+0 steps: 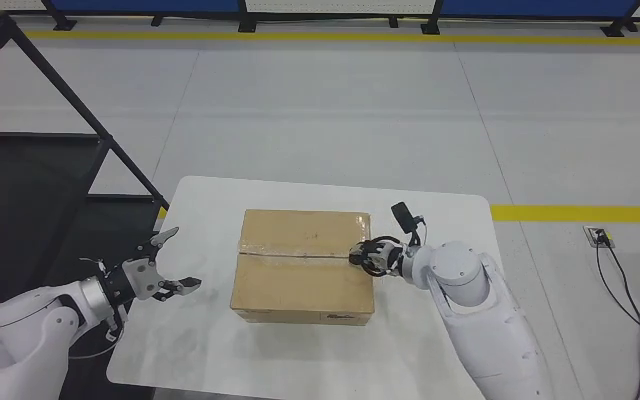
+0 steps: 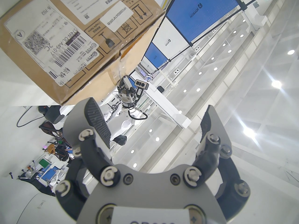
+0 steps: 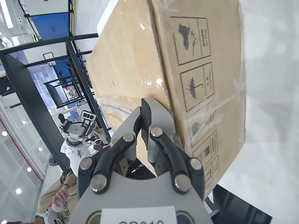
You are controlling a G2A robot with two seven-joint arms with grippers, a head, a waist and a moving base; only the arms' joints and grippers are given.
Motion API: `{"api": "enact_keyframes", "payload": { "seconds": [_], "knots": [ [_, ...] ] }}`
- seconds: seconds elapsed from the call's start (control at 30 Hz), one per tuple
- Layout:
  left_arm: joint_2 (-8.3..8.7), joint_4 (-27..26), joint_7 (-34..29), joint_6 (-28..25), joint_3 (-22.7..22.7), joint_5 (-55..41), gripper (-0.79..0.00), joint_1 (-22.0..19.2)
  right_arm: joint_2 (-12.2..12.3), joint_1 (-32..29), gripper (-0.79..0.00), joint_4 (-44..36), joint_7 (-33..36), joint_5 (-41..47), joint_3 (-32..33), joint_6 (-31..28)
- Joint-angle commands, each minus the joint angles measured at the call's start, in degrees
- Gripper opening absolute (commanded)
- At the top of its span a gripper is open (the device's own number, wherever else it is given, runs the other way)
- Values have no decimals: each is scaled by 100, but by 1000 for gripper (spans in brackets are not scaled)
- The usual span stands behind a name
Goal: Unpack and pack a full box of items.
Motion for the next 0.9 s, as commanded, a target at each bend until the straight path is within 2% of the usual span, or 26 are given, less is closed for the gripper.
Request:
{"api": "enact_keyframes", "payload": {
  "seconds": [0.0,0.53,0.73,0.8,0.83,0.87],
  "knots": [
    [4,2,-11,4,13,3,0,-22,23,-92,-785,-89,-21,31,64,-8],
    [40,91,-73,23,57,29,0,-183,223,-955,-785,-883,-326,302,718,-17],
    [55,133,-84,20,0,-48,0,-308,279,-1341,-785,-1213,-796,587,1164,-132],
    [62,193,-83,28,-43,-95,0,-345,293,-1550,-419,-1360,-999,792,1384,-384],
    [66,221,-85,32,-64,-115,0,-363,303,-1662,-43,-1428,-1090,894,1509,-553],
    [71,251,-84,30,-86,-122,0,-377,310,-1781,0,-1503,-1228,992,1637,-738]
  ]
}}
